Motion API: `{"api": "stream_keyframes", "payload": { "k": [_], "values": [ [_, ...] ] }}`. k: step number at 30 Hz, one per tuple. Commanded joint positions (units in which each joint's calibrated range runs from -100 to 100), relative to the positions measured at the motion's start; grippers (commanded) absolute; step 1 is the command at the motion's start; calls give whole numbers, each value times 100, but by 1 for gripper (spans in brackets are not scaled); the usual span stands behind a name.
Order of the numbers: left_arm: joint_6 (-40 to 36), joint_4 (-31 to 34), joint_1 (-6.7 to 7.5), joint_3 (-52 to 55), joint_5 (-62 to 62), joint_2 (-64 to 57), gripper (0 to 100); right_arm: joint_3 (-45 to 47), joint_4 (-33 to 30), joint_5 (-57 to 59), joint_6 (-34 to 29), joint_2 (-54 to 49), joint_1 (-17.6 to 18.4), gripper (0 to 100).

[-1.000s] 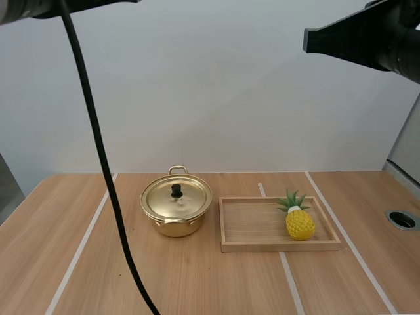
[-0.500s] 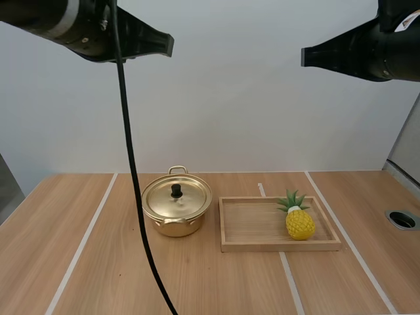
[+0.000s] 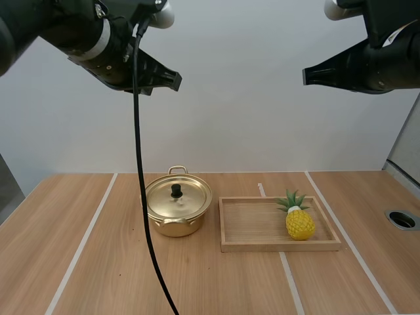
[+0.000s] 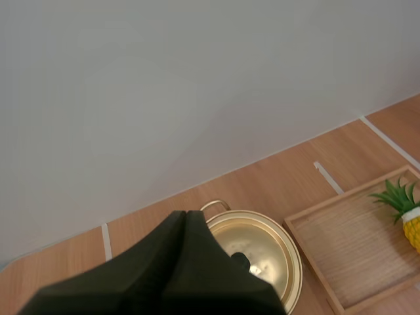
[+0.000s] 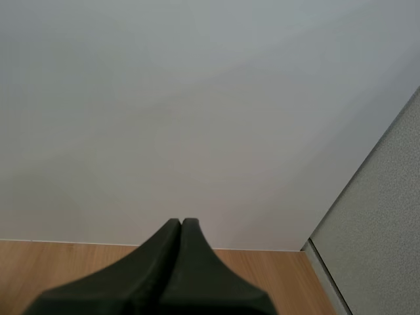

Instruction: Open the pot, put the pineapple inside, and close it

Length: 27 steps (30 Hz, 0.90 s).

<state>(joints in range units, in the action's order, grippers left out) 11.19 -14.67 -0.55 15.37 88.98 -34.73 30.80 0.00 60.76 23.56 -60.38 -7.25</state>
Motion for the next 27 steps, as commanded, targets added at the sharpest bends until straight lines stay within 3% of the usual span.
{"api": "stream_keyframes", "payload": {
  "k": [1,5,8,11,12,13,14,27],
  "values": [
    [69,-123,17,-44,109,113,0,-48,-74,16,0,-17,-34,0],
    [69,-123,17,-44,-36,141,0,-48,-74,16,0,36,-34,0],
    [-26,-134,17,-44,-36,141,14,-48,-74,146,19,37,-34,0],
    [-47,-163,17,-44,-20,141,49,-48,-74,368,29,37,-34,0],
    [-25,-163,17,-44,-20,141,65,-48,-74,381,29,37,-34,0],
    [-25,-163,17,-44,-20,141,93,-48,-74,469,29,37,-34,0],
    [-25,-163,17,-44,-20,141,100,-48,-74,512,29,37,-34,0],
    [258,-573,17,-30,106,300,100,-48,-34,533,29,37,-34,0]
  ]
}}
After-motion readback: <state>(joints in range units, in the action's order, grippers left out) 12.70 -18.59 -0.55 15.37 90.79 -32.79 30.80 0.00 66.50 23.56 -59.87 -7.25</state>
